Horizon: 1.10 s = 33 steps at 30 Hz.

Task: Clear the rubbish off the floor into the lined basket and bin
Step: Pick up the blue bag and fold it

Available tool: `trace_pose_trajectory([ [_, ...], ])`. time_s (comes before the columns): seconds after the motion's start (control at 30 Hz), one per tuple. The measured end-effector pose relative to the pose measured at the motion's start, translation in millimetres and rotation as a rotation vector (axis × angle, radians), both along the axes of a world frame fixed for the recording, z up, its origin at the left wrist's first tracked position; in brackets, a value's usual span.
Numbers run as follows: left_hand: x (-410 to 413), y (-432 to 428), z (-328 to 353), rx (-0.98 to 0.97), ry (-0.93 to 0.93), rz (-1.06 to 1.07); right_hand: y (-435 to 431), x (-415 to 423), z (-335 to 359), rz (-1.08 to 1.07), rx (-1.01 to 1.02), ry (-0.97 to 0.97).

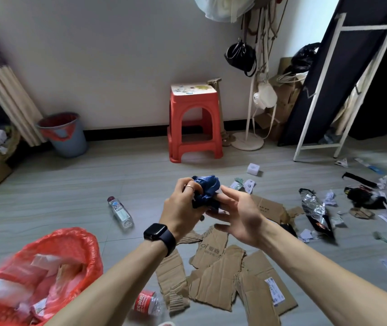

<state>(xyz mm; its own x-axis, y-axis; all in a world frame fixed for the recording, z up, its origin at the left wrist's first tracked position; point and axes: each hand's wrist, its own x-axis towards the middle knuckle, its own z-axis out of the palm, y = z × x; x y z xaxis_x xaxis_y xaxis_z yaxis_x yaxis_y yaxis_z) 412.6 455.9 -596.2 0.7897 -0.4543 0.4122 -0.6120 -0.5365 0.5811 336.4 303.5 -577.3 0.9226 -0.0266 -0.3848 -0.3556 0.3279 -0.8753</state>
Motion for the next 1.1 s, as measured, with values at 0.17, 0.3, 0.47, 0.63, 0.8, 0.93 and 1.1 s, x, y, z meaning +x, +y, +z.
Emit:
trace_pose_trajectory([
  [0.17,18,30,7,0.064,-0.202,0.050,19,0,4,0.129,-0.151,-0.033],
  [0.3,38,101,18,0.185,-0.223,0.214,51,9,5,0.322,-0.513,-0.192],
  [0.47,42,238,4,0.344,-0.069,0.464,77,7,-24,0.581,-1.002,-0.226],
  [0.63,30,345,-50,0.508,0.155,0.693,151,53,-63,0.798,-1.274,-0.336],
  [0.8,38,345,-112,0.582,0.297,0.618,226,99,-101,0.803,-1.229,-0.382],
  [0.93,65,343,-173,0.688,0.464,0.461,283,134,-145,0.782,-1.185,-0.384],
  [1.1,93,347,-241,1.005,0.550,0.424,306,164,-191,0.752,-1.274,-0.317],
])
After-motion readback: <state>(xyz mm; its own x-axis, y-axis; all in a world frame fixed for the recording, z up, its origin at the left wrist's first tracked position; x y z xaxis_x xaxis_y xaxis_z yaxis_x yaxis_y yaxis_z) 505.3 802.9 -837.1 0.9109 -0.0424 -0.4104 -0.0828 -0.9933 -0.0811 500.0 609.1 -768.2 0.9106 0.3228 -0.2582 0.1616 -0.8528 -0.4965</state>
